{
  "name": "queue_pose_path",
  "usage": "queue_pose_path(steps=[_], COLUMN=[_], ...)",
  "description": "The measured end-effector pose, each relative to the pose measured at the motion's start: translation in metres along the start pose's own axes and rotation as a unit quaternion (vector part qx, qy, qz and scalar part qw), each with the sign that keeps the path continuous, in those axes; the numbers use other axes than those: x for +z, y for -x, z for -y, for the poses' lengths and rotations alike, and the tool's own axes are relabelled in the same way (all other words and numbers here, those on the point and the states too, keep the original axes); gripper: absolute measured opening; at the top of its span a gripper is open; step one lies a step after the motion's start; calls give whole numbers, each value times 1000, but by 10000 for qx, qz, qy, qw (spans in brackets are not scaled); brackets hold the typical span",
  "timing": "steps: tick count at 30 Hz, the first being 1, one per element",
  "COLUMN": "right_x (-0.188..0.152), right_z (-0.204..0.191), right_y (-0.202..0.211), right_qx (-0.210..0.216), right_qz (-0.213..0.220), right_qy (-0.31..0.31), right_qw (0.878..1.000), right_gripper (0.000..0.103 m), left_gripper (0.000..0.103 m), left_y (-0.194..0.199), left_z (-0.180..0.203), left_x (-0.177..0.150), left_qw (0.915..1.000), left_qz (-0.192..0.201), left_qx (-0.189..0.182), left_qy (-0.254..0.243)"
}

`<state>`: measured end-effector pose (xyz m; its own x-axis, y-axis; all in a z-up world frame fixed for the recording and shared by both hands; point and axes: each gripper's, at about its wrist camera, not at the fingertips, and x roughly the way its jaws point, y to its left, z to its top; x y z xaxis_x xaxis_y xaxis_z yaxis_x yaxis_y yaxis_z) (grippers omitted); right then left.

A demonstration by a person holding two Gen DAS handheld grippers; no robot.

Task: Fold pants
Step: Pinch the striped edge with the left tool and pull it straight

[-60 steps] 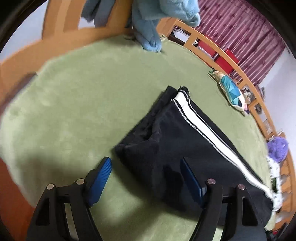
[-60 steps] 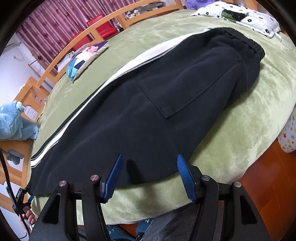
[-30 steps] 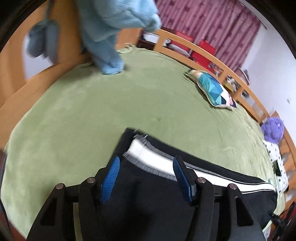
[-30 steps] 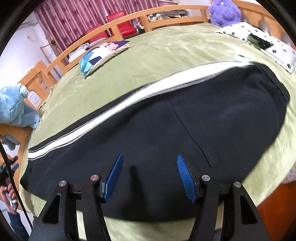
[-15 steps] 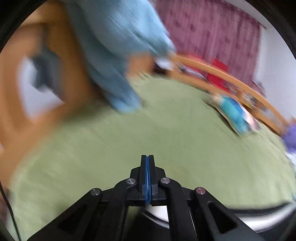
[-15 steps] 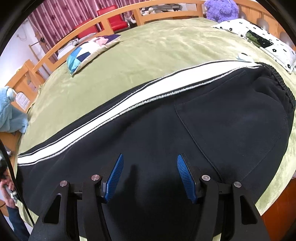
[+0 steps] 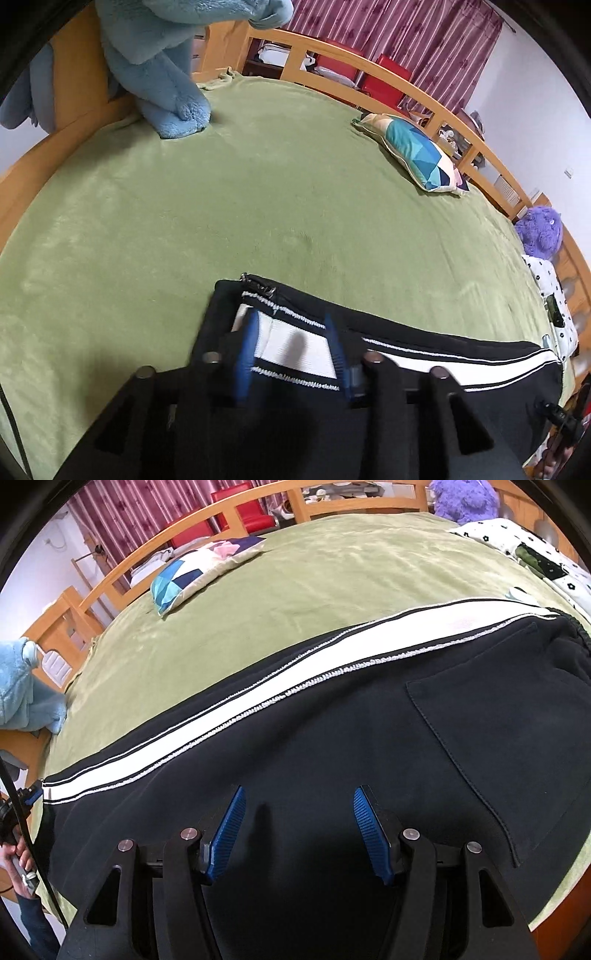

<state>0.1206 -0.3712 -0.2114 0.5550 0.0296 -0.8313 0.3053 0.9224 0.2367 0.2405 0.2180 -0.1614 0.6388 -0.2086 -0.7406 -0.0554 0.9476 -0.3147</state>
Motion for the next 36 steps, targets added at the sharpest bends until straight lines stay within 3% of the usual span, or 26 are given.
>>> queue_pose_path(steps=[3, 7, 12, 16, 20, 22, 24, 27, 33, 36], right_x=[-2, -4, -5, -4, -3, -2, 0, 5, 4, -3], right_z=[4, 7, 3, -1, -5, -8, -12, -19, -32, -36], right_y=[2, 1, -2, -2, -1, 1, 3, 14, 1, -29], right_qx=[-19, -76, -135, -181, -192, -181, -204, -180, 43, -125], right_qz=[-14, -46, -55, -98, -128, -113, -93, 135, 61, -266], right_qy=[-72, -146, -145, -89, -77, -65, -8, 74, 230, 328], right_qw=[10000, 9999, 9998, 9997, 9997, 9998, 9997, 9997, 9997, 9990], right_gripper=[60, 60, 60, 60, 60, 60, 60, 60, 60, 62], left_gripper=[36, 42, 42, 42, 20, 18, 17, 17, 27, 44], left_y=[-3, -7, -31, -35, -32, -21, 4, 2, -32, -11], left_z=[-2, -3, -4, -5, -4, -3, -9, -19, -11, -12], left_x=[3, 10, 9, 7, 7, 11, 20, 30, 19, 14], left_qw=[9996, 9997, 9984, 9986, 9992, 9996, 9982, 9977, 9975, 9973], left_qz=[58, 45, -345, -280, -162, 61, 550, 508, -109, -84], left_qx=[263, 239, 438, 447, 371, 281, 45, 7, 644, 558], left_qy=[79, 39, 18, 57, 69, 51, 234, 453, 282, 465])
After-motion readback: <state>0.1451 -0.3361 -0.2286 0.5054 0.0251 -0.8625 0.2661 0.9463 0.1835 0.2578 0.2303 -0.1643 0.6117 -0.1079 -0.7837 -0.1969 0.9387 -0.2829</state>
